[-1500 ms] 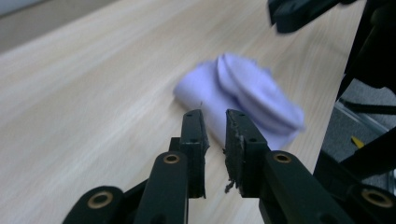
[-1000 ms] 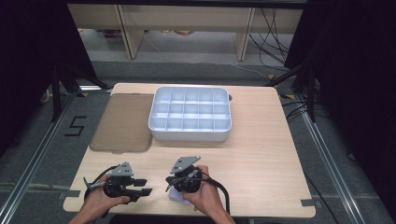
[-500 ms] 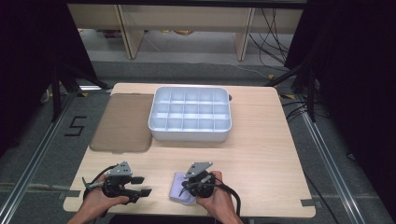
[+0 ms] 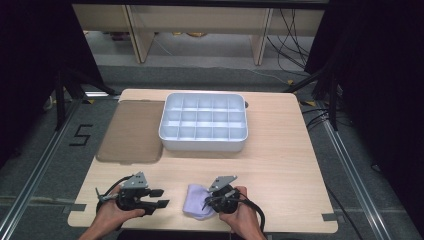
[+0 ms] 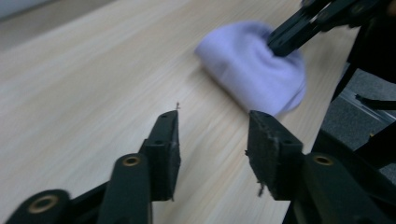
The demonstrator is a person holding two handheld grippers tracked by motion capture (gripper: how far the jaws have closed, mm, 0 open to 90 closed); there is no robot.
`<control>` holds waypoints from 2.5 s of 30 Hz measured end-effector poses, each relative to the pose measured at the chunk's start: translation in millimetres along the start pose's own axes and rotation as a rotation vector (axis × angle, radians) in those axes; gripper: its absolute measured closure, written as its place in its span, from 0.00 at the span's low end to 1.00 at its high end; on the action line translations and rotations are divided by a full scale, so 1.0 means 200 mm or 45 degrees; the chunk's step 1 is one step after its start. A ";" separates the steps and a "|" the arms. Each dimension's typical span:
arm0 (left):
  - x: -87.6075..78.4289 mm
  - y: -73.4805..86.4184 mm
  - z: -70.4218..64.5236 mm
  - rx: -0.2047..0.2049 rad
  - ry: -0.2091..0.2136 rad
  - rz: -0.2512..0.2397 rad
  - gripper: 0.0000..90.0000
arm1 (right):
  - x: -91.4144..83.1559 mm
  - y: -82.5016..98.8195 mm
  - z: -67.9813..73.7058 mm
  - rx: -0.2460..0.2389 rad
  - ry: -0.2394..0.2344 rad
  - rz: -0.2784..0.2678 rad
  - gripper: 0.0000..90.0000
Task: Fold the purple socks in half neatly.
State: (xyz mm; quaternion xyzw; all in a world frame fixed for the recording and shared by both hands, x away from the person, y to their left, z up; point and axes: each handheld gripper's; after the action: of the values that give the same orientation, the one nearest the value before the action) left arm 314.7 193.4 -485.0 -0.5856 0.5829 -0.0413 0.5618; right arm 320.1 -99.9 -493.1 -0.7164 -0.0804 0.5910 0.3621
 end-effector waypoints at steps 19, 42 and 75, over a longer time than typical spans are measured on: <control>0.40 -0.13 -0.05 0.111 0.005 0.135 0.94 | -0.01 0.01 0.00 0.044 -0.014 0.013 1.00; 0.29 0.02 -0.16 0.125 0.056 0.157 0.93 | -0.02 0.01 0.01 0.042 0.006 0.042 0.98; 0.23 -0.06 0.00 -0.205 0.003 0.120 0.57 | 0.08 -0.10 0.12 -0.023 -0.041 0.022 0.97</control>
State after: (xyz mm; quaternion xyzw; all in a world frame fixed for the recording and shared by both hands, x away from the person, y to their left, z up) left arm 336.9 156.2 -504.1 -0.6009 0.6119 0.0315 0.5133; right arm 309.1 -66.1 -494.5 -0.7107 -0.0853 0.6048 0.3491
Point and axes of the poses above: each handheld gripper's, and its own axes: x roughly forward along the jaws, y roughly out of its underside, z roughly to its left, and after that the axes turned 10 degrees about -x, right-handed
